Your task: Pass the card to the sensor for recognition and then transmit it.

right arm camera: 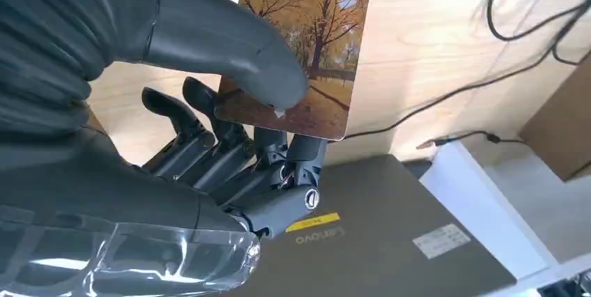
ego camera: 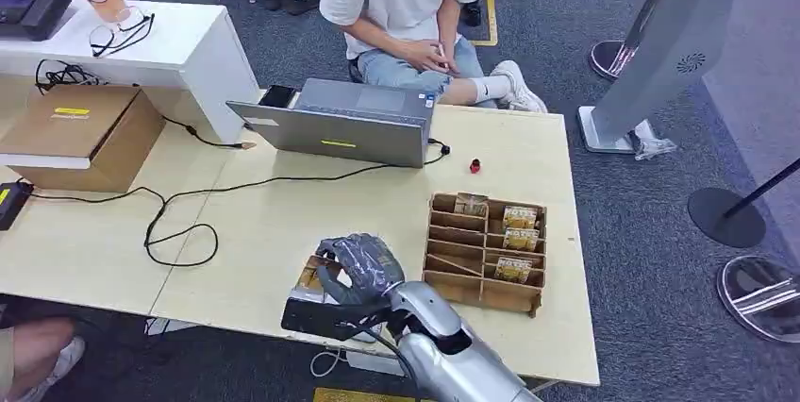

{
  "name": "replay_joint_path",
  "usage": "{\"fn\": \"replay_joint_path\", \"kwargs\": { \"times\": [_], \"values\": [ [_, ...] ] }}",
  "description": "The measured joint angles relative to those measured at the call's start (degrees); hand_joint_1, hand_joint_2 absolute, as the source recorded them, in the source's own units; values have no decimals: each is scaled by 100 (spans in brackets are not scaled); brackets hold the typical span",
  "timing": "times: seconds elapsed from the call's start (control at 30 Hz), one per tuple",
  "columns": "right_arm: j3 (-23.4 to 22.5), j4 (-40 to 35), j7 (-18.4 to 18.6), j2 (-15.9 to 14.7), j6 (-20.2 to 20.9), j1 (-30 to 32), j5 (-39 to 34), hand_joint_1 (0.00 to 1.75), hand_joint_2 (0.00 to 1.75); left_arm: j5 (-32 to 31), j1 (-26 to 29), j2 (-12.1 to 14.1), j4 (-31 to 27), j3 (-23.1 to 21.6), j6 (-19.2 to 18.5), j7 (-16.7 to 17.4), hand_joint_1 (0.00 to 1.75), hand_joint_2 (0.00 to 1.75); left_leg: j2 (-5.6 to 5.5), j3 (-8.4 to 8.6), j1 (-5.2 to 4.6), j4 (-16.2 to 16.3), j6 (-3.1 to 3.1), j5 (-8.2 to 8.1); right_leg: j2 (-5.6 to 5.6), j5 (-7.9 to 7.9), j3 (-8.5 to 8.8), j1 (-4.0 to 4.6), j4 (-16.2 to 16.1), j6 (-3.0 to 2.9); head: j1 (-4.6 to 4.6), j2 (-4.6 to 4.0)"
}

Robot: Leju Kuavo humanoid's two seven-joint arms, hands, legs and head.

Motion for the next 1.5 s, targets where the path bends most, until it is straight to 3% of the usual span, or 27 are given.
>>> {"fn": "replay_joint_path", "kwargs": {
  "times": [0.8, 1.17, 1.27, 1.5],
  "values": [
    [-774, -1375, -429, -341, -525, 427, -606, 175, 175, -151, 39, 24, 0, 0, 31, -57, 0, 0, 0, 1, 0, 0, 0, 0, 0, 0, 0, 0, 0, 0, 0, 0],
    [-888, -1508, -457, -376, -555, 470, -606, 175, 175, -173, 36, 24, 0, 0, 35, -57, 0, 0, 0, 1, 0, 0, 0, 0, 1, 0, 0, 0, 0, 0, 0, 0],
    [-1050, -1766, -728, -424, -909, 633, -717, 175, 175, -223, 30, 24, 0, 0, 81, -64, 0, 0, 0, 1, 0, 0, 0, 0, 1, 0, 0, 0, 0, 0, 0, 0],
    [-1297, -2048, -947, -455, -1478, 805, -713, 175, 175, -299, 13, 24, 0, 0, 103, -66, 0, 0, 0, 1, -1, 1, 0, 0, 1, 0, 0, 0, -1, 0, 0, 0]
  ]
}}
